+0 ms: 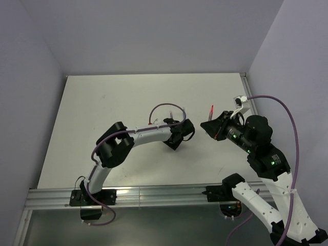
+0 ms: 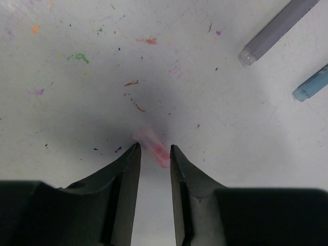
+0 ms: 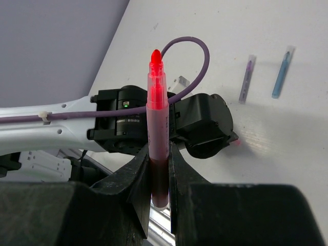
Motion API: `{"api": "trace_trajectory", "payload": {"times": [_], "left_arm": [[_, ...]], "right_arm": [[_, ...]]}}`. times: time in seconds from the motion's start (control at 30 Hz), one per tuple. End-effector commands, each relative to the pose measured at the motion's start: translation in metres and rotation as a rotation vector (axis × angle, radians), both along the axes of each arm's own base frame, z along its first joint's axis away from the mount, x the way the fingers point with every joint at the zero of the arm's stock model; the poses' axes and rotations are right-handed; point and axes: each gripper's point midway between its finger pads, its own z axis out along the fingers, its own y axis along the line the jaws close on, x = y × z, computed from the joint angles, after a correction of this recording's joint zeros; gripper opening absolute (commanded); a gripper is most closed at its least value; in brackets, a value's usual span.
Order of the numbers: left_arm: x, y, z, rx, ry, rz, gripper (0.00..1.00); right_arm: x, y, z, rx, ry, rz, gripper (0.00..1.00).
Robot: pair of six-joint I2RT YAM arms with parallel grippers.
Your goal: Insert the pens into the pen caps
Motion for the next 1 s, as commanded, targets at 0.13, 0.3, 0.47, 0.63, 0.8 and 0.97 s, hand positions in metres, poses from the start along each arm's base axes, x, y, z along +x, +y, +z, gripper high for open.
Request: {"api": "trace_trajectory", "payload": {"times": [0.13, 0.3, 0.47, 0.63, 0.8, 0.97], "left_arm": [[0.006, 0.014, -0.016, 0.019, 0.040, 0.196, 0.27], [0.007, 0.028, -0.025, 0.092, 0.066, 0.154, 0.27], [0.008, 0.051, -0.029, 0.168, 0.084, 0.110, 0.32], [0.009, 0.062, -0.039, 0.202, 0.116, 0.056, 0.30], [0.009, 0.058, -0.039, 0.216, 0.122, 0.036, 0.38], [0.005, 0.048, -0.038, 0.196, 0.124, 0.035, 0.43]], "right_arm": [[-0.004, -0.001, 0.009, 0.025, -0.045, 0.004, 0.00], [-0.006, -0.002, 0.008, 0.025, -0.049, 0.001, 0.00], [-0.006, -0.002, 0.007, 0.028, -0.045, 0.003, 0.00], [-0.005, 0.000, 0.007, 0.034, -0.046, 0.007, 0.00], [-0.006, -0.001, 0.007, 0.035, -0.046, 0.005, 0.00], [-0.006, -0.002, 0.008, 0.032, -0.045, 0.002, 0.00]]}}
